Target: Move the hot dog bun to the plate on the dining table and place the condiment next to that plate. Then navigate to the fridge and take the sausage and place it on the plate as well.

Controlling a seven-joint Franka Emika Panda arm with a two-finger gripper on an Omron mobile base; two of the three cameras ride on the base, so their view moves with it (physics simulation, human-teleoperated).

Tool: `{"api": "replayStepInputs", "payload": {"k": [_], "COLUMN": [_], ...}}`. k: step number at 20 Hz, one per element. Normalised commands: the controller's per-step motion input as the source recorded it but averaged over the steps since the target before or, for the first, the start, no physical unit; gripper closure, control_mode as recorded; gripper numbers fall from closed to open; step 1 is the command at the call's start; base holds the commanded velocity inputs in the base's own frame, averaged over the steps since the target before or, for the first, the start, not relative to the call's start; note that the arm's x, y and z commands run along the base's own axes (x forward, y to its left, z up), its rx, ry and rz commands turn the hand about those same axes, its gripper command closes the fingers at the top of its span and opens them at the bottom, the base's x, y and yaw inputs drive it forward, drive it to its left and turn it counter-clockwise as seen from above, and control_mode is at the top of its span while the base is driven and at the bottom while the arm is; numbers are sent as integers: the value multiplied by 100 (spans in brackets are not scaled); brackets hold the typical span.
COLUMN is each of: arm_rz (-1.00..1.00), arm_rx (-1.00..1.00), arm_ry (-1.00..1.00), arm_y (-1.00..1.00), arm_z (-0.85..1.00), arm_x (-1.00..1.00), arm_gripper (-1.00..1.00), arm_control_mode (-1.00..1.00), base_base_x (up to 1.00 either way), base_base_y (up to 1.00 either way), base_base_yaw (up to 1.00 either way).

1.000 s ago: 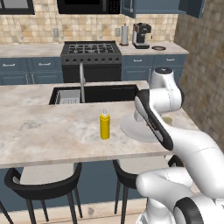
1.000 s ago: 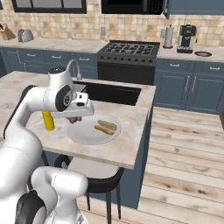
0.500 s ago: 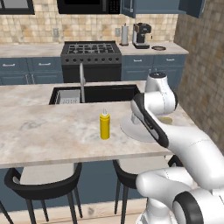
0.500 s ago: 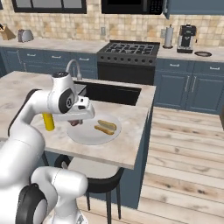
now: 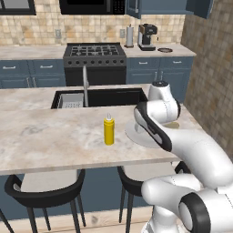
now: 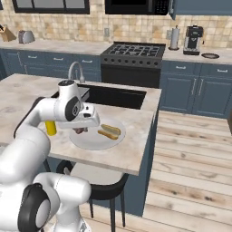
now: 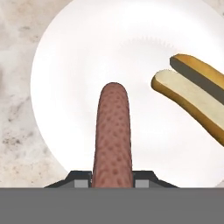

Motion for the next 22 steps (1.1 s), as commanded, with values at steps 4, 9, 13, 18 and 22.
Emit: {"api": "replayStepInputs", "payload": {"k": [4, 9, 13, 18, 22], "arm_rz": [0, 0, 0, 0, 0], "arm_rx": [0, 0, 0, 0, 0], "arm_ry": [0, 2, 4, 6, 5], "arm_y": [0, 0, 0, 0, 0], "arm_z": [-6, -16, -20, -22, -20], "arm_x": [19, 23, 23, 20, 18], "arm_gripper": [100, 100, 100, 100, 100], "arm_control_mode": [-100, -100, -100, -100, -100], "base_base_x": [0, 0, 0, 0, 0], "base_base_y": [0, 0, 0, 0, 0], "base_base_yaw": [0, 0, 0, 0, 0]}}
